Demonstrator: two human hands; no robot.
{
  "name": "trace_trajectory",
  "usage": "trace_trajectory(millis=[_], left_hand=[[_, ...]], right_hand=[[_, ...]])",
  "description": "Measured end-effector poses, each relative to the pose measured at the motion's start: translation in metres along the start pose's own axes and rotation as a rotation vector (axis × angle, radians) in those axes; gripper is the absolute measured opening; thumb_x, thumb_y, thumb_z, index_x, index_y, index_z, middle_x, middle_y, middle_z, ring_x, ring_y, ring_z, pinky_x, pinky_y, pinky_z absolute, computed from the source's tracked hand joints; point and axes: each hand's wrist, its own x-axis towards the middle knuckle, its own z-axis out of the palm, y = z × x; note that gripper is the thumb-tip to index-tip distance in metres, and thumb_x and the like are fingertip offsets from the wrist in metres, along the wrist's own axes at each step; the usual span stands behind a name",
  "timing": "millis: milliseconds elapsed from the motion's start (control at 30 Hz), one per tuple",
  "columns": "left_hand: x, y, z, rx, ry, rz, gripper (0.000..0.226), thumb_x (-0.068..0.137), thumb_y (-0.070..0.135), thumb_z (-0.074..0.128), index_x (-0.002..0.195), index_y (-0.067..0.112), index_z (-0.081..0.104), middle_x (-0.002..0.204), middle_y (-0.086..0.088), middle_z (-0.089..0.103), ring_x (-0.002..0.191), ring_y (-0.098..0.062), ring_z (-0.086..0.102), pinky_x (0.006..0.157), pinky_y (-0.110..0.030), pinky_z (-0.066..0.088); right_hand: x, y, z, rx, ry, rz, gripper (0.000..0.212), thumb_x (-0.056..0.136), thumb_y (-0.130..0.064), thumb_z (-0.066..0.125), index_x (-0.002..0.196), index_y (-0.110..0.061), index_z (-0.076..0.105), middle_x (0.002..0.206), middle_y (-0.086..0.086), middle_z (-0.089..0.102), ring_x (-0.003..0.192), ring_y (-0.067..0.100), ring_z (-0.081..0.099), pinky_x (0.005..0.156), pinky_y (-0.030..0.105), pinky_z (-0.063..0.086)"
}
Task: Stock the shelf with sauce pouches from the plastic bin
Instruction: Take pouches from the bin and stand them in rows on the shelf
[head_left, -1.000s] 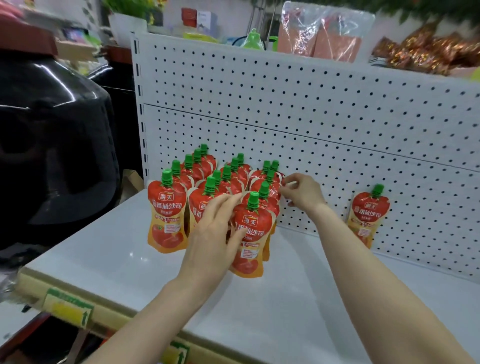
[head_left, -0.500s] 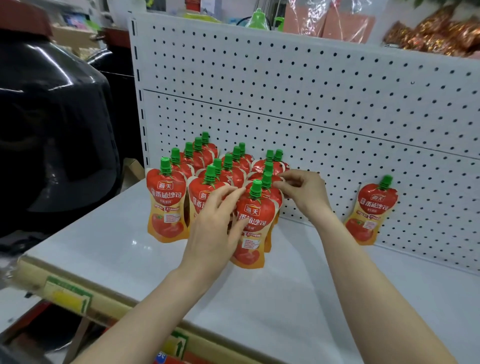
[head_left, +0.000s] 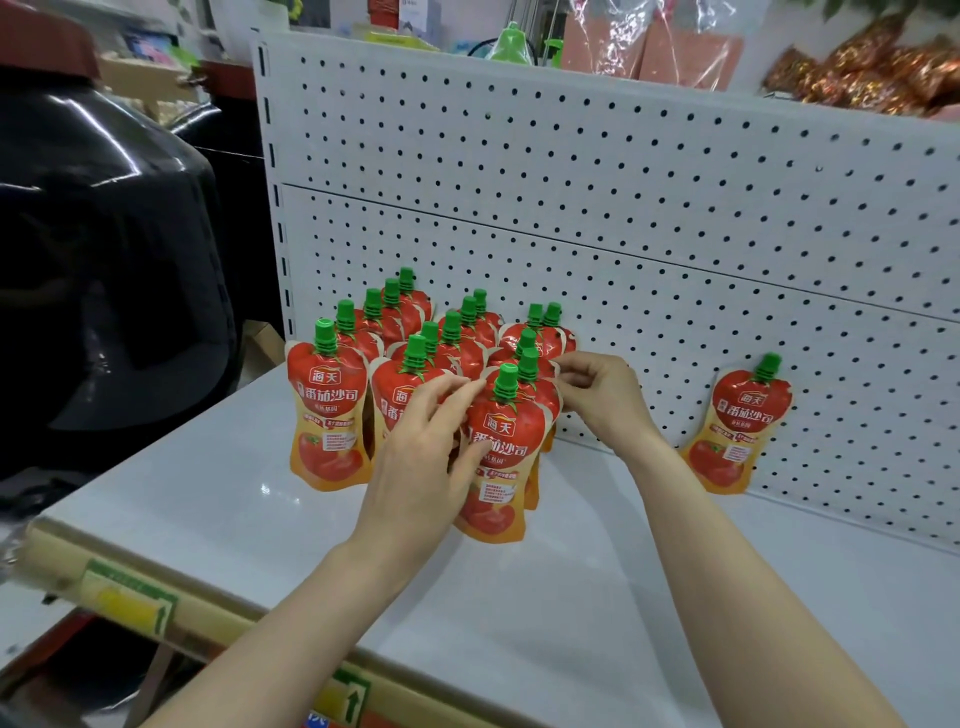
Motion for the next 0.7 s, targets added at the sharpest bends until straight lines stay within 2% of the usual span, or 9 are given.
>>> trace_trajectory(millis=[100,167,267,400,533,633,700], left_hand=[[0.0,0.0,0.0,-0.002,0.008,0.006,0.055,0.088,0.022,0.068,0.139,0.023,0.048,0.136,0.007,0.047,0.122,-0.001,0.041,0.098,-0.022,0.043],[0.001,0.0,0.0,-0.004,0.014,0.012,0.055,0.088,0.022,0.068,0.139,0.023,0.049,0.135,0.007,0.047,0.12,0.003,0.039,0.097,-0.02,0.041],[0.001,-0.001,-0.001,-0.013,0.015,0.019,0.053,0.088,0.023,0.067,0.138,0.023,0.049,0.134,0.007,0.048,0.119,-0.004,0.047,0.096,-0.022,0.044],[0.003,-0.003,-0.003,-0.014,0.028,0.032,0.049,0.089,0.027,0.064,0.136,0.022,0.052,0.132,0.008,0.05,0.12,-0.004,0.047,0.095,-0.018,0.042],[0.005,-0.003,-0.004,-0.027,0.025,0.041,0.047,0.09,0.034,0.058,0.135,0.021,0.054,0.131,0.009,0.051,0.119,-0.003,0.048,0.094,-0.016,0.044],[0.007,-0.004,-0.005,-0.028,0.026,0.045,0.045,0.091,0.032,0.061,0.133,0.019,0.055,0.13,0.01,0.052,0.119,-0.003,0.048,0.094,-0.016,0.044],[0.008,-0.005,-0.004,-0.017,0.024,0.048,0.044,0.09,0.03,0.063,0.133,0.02,0.056,0.13,0.01,0.052,0.118,-0.002,0.049,0.094,-0.015,0.044]], right_hand=[[-0.002,0.001,-0.001,-0.016,-0.03,-0.015,0.012,0.085,-0.012,0.075,0.096,-0.016,0.076,0.081,-0.001,0.075,0.072,0.005,0.069,0.064,0.019,0.054],[0.0,-0.001,-0.002,0.0,-0.032,-0.024,0.016,0.085,-0.017,0.076,0.101,-0.019,0.075,0.087,0.0,0.074,0.079,0.008,0.069,0.069,0.022,0.057],[0.005,-0.01,-0.007,0.032,0.021,0.0,0.011,0.091,-0.028,0.068,0.102,-0.025,0.073,0.093,0.0,0.074,0.082,0.009,0.069,0.07,0.021,0.057],[0.027,-0.023,-0.02,-0.009,0.063,-0.028,0.015,0.099,-0.022,0.057,0.1,-0.022,0.072,0.088,-0.002,0.075,0.075,0.006,0.067,0.066,0.02,0.053],[0.057,-0.029,-0.018,-0.229,0.053,-0.067,0.019,0.098,-0.024,0.056,0.105,-0.021,0.074,0.087,-0.003,0.075,0.076,0.006,0.064,0.077,0.029,0.053],[0.072,-0.038,-0.012,-0.481,0.044,-0.128,0.026,0.096,-0.031,0.057,0.113,-0.02,0.073,0.107,-0.001,0.075,0.1,0.013,0.066,0.092,0.036,0.051],[0.077,-0.044,-0.007,-0.628,0.0,-0.146,0.032,0.093,-0.042,0.061,0.115,-0.022,0.072,0.11,0.0,0.073,0.105,0.019,0.063,0.09,0.037,0.051]])
